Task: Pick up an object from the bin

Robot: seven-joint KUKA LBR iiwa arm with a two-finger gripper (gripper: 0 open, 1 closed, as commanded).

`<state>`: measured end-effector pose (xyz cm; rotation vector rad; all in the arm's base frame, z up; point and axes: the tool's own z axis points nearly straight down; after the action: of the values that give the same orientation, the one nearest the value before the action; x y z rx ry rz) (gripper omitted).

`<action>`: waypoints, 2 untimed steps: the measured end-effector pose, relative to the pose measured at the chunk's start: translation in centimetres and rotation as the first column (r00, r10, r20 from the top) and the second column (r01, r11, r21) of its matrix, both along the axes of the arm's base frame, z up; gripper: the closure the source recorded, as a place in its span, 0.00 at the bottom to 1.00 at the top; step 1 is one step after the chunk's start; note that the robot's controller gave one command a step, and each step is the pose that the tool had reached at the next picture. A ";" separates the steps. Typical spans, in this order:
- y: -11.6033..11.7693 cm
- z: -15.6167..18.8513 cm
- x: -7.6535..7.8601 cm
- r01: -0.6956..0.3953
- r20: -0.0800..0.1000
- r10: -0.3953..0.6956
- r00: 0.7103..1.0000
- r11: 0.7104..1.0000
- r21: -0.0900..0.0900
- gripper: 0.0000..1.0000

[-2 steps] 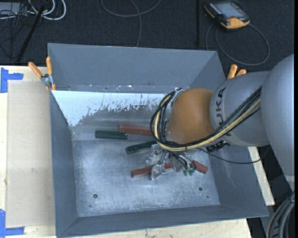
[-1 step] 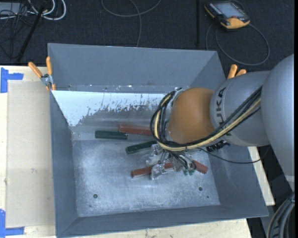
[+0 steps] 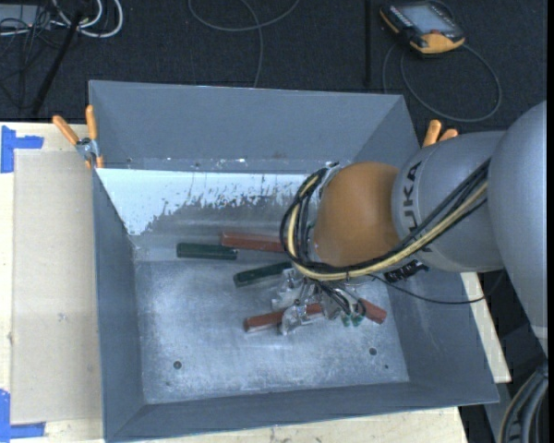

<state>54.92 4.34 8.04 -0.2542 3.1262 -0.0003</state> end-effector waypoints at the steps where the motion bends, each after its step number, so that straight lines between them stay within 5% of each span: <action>1: 0.0 0.8 -0.1 0.000 -0.006 0.000 1.000 1.000 0.000 1.00; 2: 0.0 2.3 -0.3 0.000 -0.013 0.000 1.000 1.000 -0.001 1.00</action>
Offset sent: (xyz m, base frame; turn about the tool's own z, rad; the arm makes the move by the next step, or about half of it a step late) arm 0.0001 -0.0001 0.0873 0.0000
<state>54.63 4.39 10.36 -0.2560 3.1396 0.0004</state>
